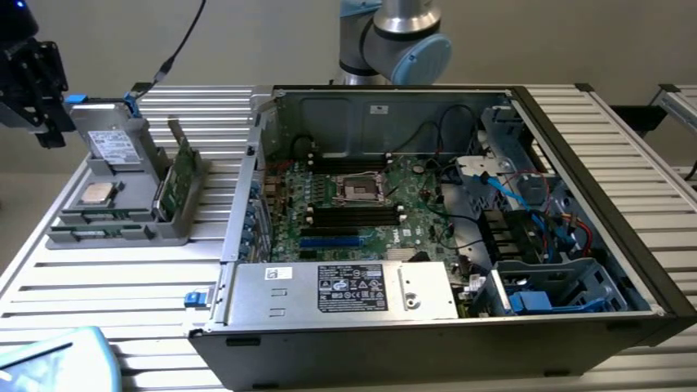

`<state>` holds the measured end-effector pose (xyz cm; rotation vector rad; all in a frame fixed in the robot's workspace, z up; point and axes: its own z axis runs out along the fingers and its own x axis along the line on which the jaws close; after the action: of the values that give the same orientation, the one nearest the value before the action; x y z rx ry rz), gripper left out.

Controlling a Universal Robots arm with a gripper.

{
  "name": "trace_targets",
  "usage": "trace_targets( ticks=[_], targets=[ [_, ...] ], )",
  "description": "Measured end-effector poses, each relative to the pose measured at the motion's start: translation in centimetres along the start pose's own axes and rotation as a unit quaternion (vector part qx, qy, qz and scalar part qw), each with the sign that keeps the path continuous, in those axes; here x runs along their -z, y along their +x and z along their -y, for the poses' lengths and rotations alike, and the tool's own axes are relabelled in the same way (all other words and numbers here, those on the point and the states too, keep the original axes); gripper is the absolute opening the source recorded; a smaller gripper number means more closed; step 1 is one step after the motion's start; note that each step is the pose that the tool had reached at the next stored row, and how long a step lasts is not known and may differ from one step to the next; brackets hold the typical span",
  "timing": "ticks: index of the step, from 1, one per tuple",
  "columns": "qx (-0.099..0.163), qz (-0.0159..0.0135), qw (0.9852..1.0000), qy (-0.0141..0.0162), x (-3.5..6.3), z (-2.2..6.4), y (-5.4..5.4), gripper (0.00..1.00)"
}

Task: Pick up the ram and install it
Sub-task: 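Pick up the ram and move it above insertion slot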

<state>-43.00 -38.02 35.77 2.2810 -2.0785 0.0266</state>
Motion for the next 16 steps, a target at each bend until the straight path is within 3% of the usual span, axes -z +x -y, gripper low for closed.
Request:
trace_targets(
  ticks=[10,16],
  targets=[
    [0.0,0.0,1.0,0.0,-1.87,-0.49,0.7,0.4],
    [0.0,0.0027,1.0,0.0006,-2.98,-0.51,1.2,0.4]
  ],
)
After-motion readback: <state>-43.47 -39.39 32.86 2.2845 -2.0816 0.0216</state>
